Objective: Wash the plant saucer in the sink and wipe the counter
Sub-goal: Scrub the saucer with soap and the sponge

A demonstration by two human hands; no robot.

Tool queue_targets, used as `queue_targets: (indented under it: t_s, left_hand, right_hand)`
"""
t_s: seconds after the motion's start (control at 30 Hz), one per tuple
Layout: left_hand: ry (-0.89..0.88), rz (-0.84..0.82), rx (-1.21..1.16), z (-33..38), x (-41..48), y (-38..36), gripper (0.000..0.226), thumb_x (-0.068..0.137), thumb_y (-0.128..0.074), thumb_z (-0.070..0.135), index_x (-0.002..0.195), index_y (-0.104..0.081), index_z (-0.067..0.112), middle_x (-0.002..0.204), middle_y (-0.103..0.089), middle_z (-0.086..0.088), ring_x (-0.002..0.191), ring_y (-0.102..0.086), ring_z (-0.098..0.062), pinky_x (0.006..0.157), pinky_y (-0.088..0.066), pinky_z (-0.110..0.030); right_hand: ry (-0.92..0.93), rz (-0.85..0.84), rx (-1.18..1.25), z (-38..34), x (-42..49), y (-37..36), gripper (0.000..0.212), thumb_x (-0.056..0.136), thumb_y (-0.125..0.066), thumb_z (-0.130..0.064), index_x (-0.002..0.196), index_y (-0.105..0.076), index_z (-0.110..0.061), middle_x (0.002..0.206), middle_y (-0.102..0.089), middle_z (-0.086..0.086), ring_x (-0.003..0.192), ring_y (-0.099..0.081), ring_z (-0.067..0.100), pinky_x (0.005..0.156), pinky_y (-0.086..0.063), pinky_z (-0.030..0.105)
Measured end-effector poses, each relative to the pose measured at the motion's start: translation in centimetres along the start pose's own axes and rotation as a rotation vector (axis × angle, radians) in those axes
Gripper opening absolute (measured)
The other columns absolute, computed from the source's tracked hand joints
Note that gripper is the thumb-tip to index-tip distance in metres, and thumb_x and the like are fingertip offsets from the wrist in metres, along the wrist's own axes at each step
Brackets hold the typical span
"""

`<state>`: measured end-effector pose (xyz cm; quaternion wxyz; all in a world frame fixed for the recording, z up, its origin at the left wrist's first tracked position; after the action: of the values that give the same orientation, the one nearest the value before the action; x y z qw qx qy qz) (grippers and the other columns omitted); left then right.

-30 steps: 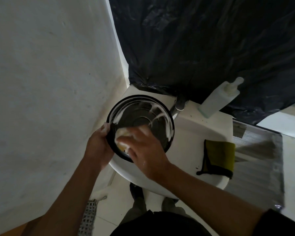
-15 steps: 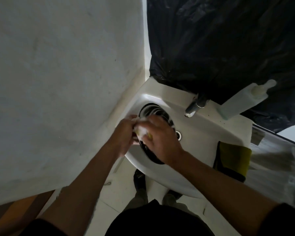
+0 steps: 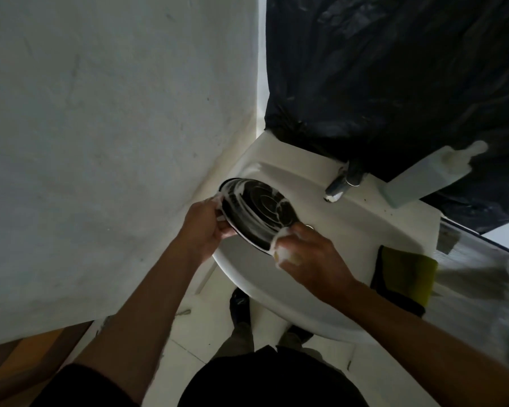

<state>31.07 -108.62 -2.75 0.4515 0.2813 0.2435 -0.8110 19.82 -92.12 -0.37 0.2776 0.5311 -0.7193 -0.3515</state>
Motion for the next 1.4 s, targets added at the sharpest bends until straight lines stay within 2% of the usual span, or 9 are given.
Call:
queue_targets:
  t_s: [0.23,0.43,0.53,0.63,0.83,0.97,1.17,1.27,1.4]
  left_hand:
    - [0.000,0.000,-0.007,-0.3,0.9,1.1,0.040,0.111,-0.035,0.021,0.079,-0.057,0.016,0.061,-0.045,0.000,0.048,-0.042,-0.012,0.048,-0.044,-0.021]
    - [-0.033,-0.129,0.232,-1.8,-0.3,-1.7,0.031,0.109,-0.037,0.024,0.096,-0.064,0.013,0.076,-0.068,-0.004,0.066,-0.063,-0.019,0.070,-0.055,-0.035]
    - [-0.091,-0.154,0.184,-1.7,-0.8,-1.9,0.042,0.101,-0.045,0.013,0.064,-0.061,0.025,0.063,-0.054,0.004,0.057,-0.045,-0.013,0.058,-0.040,-0.026]
    - [-0.139,-0.139,0.146,-1.0,-1.0,-1.0,0.039,0.088,-0.054,0.015,0.051,-0.057,0.026,0.055,-0.048,0.010,0.050,-0.042,-0.008,0.051,-0.037,-0.020]
    - [-0.150,0.037,0.083,-0.9,0.1,1.8,0.007,0.074,-0.058,0.017,0.069,-0.053,0.019,0.074,-0.045,-0.007,0.075,-0.041,-0.023,0.067,-0.034,-0.035]
    - [-0.141,0.012,0.119,-1.2,0.6,2.6,0.011,0.070,-0.061,0.022,0.063,-0.053,0.023,0.070,-0.046,-0.003,0.074,-0.039,-0.023,0.067,-0.030,-0.038]
    - [-0.099,-0.106,0.270,-2.9,0.5,0.9,0.023,0.096,-0.054,0.022,0.073,-0.059,0.023,0.076,-0.055,-0.006,0.071,-0.050,-0.018,0.063,-0.040,-0.029]
    - [-0.082,-0.122,0.291,-3.6,0.3,-0.6,0.039,0.103,-0.047,0.015,0.066,-0.053,0.025,0.062,-0.050,0.005,0.056,-0.044,-0.011,0.060,-0.040,-0.027]
    - [-0.114,-0.014,0.161,-2.5,0.7,0.9,0.033,0.099,-0.044,0.011,0.069,-0.054,0.022,0.061,-0.052,0.004,0.056,-0.045,-0.011,0.056,-0.038,-0.024]
  right_hand:
    - [-0.107,0.196,0.039,2.4,-0.5,2.4,0.009,0.080,-0.069,-0.017,0.089,-0.069,-0.014,0.098,-0.058,-0.002,0.079,-0.060,0.012,0.077,-0.046,0.012]
    - [0.036,0.198,0.159,-3.8,4.0,2.0,0.026,0.081,-0.065,-0.011,0.106,-0.069,-0.014,0.116,-0.060,0.005,0.103,-0.059,0.022,0.090,-0.050,0.032]
    - [-0.076,0.272,0.115,-2.1,7.0,3.3,0.033,0.080,-0.065,-0.002,0.111,-0.067,-0.013,0.115,-0.062,0.006,0.105,-0.058,0.026,0.096,-0.044,0.033]
    - [-0.188,0.329,0.068,0.8,7.7,4.4,0.031,0.079,-0.062,0.005,0.104,-0.064,-0.013,0.105,-0.059,0.007,0.093,-0.056,0.029,0.085,-0.046,0.040]
    - [-0.025,0.107,0.075,-2.4,5.2,-0.6,0.026,0.086,-0.056,-0.003,0.109,-0.061,-0.015,0.108,-0.056,0.007,0.092,-0.056,0.022,0.082,-0.052,0.041]
    - [-0.091,-0.028,-0.026,-0.6,2.4,-1.4,0.021,0.100,-0.048,-0.018,0.120,-0.055,-0.022,0.116,-0.053,0.004,0.092,-0.060,0.024,0.074,-0.050,0.039]
    - [-0.263,0.107,-0.164,3.0,5.3,0.8,0.028,0.098,-0.052,-0.012,0.125,-0.050,-0.007,0.120,-0.052,0.016,0.086,-0.058,0.033,0.069,-0.042,0.039]
    - [-0.173,0.142,-0.144,-0.3,7.2,0.7,0.036,0.089,-0.059,-0.003,0.124,-0.052,-0.010,0.121,-0.054,0.013,0.100,-0.058,0.030,0.074,-0.051,0.040]
    - [-0.002,0.095,-0.179,-3.9,5.6,-1.8,0.043,0.082,-0.073,-0.010,0.121,-0.055,-0.012,0.119,-0.056,0.014,0.104,-0.059,0.033,0.072,-0.057,0.039]
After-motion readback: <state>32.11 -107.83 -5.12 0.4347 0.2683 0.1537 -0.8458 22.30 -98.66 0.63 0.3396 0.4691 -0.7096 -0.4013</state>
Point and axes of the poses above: each hand's wrist, its own x-axis towards the middle knuckle, its own y-axis out of the back of the hand, z = x × y, the point moved 8 cm from there along x, towards the middle knuckle
